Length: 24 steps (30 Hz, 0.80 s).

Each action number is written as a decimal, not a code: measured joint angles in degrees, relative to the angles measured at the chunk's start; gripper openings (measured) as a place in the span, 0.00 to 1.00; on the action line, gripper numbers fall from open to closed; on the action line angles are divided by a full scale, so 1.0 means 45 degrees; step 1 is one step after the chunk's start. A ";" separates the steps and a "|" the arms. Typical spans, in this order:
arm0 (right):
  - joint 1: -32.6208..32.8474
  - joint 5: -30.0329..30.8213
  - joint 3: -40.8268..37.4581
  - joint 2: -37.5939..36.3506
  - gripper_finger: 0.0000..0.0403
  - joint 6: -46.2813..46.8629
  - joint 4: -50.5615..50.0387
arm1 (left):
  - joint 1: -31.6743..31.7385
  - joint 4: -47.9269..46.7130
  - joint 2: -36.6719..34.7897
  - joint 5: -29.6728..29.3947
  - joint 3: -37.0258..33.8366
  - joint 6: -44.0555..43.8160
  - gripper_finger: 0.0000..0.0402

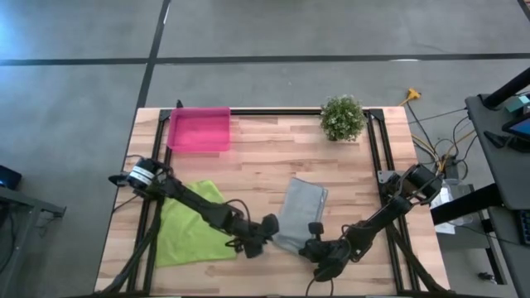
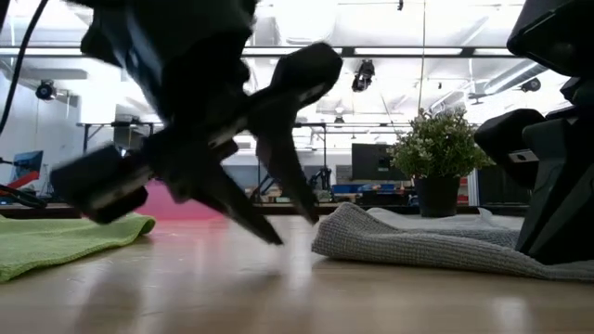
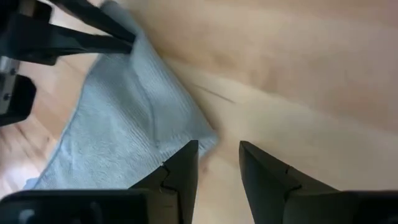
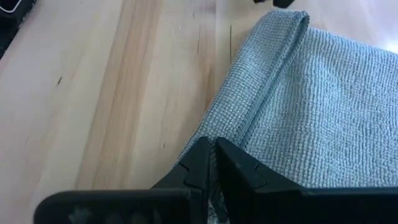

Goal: Roll microfiber towels into tight, uniform cylinder then place into a basket
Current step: Roll the blue microfiber cloth

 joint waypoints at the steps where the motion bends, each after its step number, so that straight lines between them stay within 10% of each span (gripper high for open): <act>1: 0.0000 -0.0005 0.0000 -0.0004 0.07 0.0000 0.0000 | 0.0042 0.0152 0.0000 0.0000 -0.0136 0.0218 0.25; 24: 0.0000 -0.0083 0.0010 -0.0019 0.07 0.0097 0.0000 | 0.0177 0.2050 0.0160 -0.0225 -0.0549 0.4583 0.25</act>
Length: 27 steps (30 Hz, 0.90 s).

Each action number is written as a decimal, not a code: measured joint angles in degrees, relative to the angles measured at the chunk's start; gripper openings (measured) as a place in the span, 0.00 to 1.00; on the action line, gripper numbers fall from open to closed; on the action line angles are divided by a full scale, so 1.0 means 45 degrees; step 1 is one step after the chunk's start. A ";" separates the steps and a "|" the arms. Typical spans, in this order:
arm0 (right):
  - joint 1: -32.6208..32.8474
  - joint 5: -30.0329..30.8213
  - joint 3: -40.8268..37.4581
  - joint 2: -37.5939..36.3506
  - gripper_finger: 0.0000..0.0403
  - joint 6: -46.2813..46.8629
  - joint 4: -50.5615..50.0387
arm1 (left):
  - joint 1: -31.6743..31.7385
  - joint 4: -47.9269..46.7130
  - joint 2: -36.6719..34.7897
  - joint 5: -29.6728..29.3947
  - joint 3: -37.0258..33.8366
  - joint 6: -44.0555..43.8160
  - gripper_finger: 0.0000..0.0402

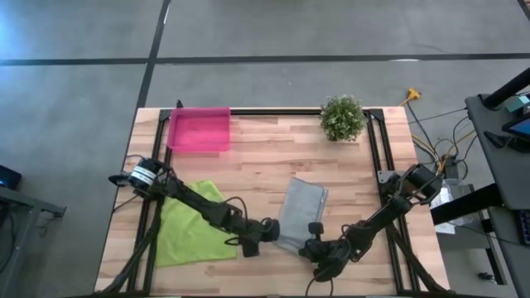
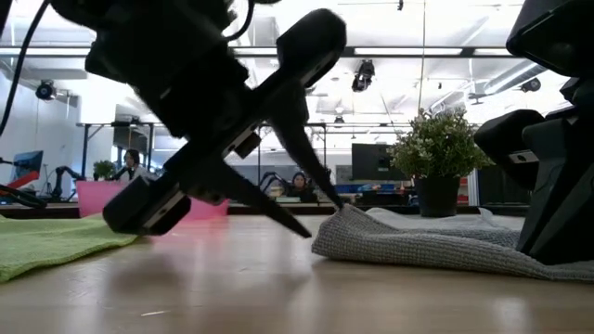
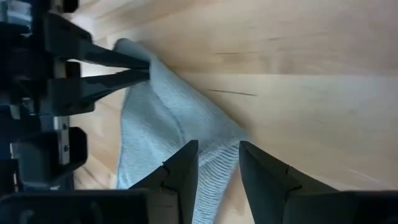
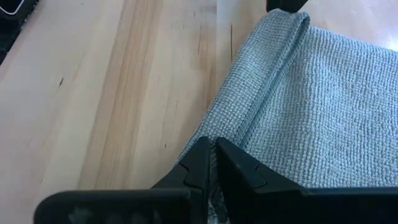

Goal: Roll microfiber towels into tight, uniform cylinder then place into a basket
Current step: Roll the blue microfiber cloth

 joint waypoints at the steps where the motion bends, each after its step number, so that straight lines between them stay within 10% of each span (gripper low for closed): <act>1: 0.0000 0.0000 0.0000 0.0000 0.07 0.0000 -0.0001 | 0.0031 0.0022 0.0000 0.0037 -0.0091 0.0157 0.25; 27: 0.0000 0.0000 0.0015 -0.0005 0.07 0.0000 -0.0083 | 0.0252 0.1739 0.0000 -0.0292 -0.0544 0.1303 0.25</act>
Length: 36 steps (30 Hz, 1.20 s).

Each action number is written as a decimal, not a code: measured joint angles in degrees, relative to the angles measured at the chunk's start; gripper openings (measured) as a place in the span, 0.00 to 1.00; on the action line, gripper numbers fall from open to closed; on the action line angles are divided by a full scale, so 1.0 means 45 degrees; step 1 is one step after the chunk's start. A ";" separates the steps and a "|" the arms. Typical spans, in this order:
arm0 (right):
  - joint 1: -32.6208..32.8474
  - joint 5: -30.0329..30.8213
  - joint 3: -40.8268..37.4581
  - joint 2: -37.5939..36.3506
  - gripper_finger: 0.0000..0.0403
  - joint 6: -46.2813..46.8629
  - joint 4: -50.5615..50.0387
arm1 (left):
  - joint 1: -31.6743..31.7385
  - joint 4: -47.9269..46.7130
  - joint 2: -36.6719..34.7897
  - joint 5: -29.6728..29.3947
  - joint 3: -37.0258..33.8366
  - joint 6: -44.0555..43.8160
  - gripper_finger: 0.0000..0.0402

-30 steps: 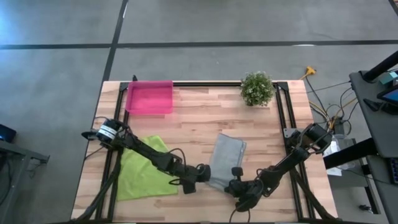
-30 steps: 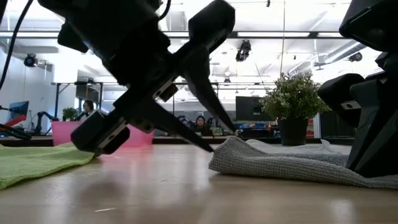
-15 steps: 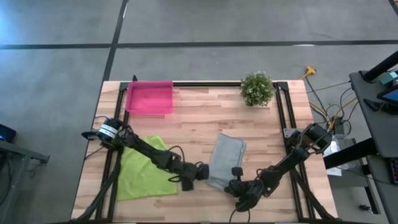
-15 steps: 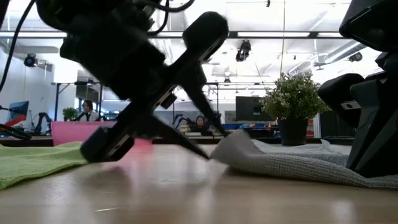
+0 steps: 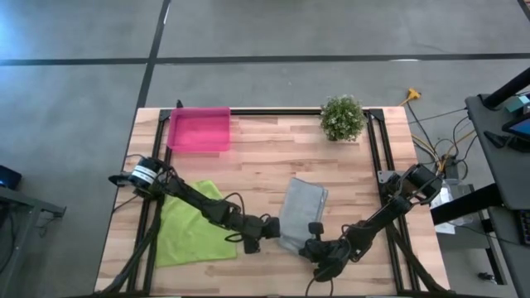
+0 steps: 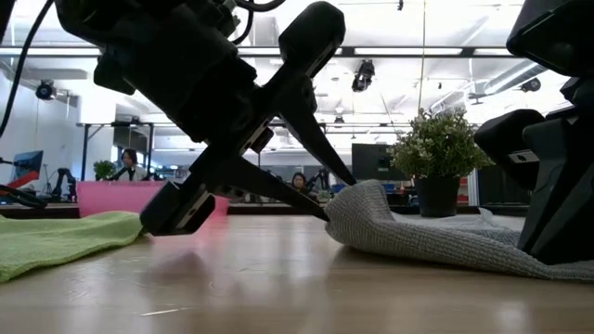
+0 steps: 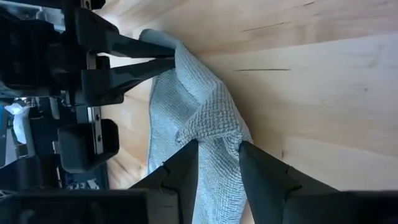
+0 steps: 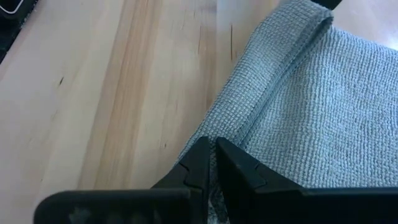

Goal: Roll microfiber towels into tight, uniform cylinder then place into a basket
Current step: Roll the blue microfiber cloth

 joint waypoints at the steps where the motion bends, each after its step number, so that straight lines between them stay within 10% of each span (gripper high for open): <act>1: 0.0000 0.0000 0.0000 0.0000 0.07 0.0000 -0.0003 | 0.0000 -0.0057 0.0000 0.0055 -0.0020 0.0005 0.25; 22: 0.0000 0.0029 0.0001 0.0029 0.07 0.0862 -0.0108 | 0.0041 -0.0372 -0.0442 0.0944 -0.0039 -0.0816 0.26; 36: -0.0005 -0.0165 0.0005 0.0034 0.07 0.0901 -0.0165 | 0.0141 -0.0265 -0.0406 0.1400 -0.0049 -0.1115 0.54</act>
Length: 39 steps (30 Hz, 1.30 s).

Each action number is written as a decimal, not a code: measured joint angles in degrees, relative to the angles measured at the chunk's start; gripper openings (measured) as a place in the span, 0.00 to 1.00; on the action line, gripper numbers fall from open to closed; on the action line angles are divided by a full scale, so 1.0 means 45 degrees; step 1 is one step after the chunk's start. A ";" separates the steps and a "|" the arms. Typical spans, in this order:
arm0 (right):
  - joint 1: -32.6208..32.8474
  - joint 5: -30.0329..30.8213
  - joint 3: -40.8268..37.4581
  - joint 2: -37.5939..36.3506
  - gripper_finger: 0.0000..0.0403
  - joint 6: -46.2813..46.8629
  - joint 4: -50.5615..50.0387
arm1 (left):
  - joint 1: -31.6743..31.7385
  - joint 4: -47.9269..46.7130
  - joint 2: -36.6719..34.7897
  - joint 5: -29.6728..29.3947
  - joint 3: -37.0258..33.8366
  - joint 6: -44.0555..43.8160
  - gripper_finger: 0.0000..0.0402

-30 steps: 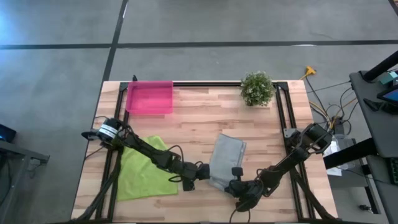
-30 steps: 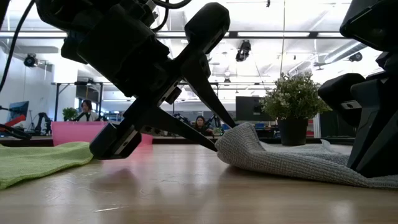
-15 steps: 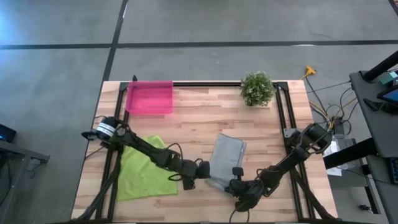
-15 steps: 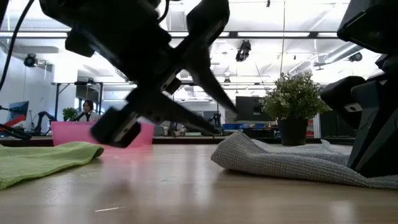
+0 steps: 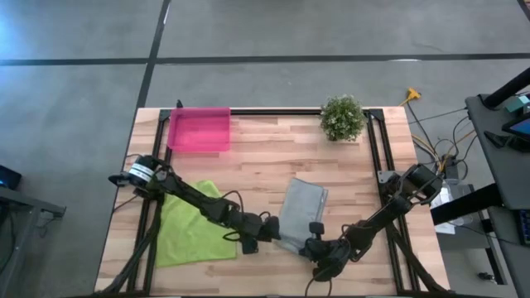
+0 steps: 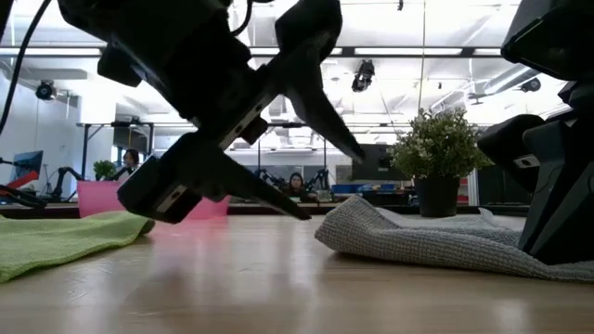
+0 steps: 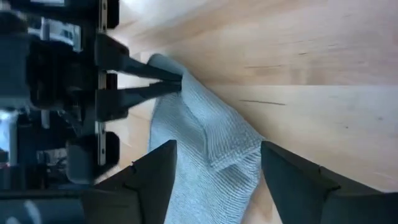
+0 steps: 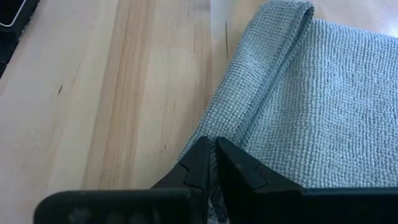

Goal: Roll microfiber towels into tight, uniform cylinder then place into a basket
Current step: Roll the blue microfiber cloth

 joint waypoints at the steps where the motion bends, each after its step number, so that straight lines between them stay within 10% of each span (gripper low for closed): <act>1: 0.0000 -0.0005 0.0000 0.0000 0.07 -0.0002 0.0000 | 0.0000 -0.0058 0.0003 0.0032 0.0000 0.0233 0.55; 23: 0.0000 -0.0049 0.0000 0.0011 0.07 0.0416 -0.0024 | 0.0117 0.1263 0.0974 0.0137 0.0082 0.1985 0.55; 39: 0.0000 -0.0049 -0.0005 0.0015 0.07 0.0411 -0.0024 | 0.0058 0.1200 0.0969 0.0738 0.0058 0.1305 0.26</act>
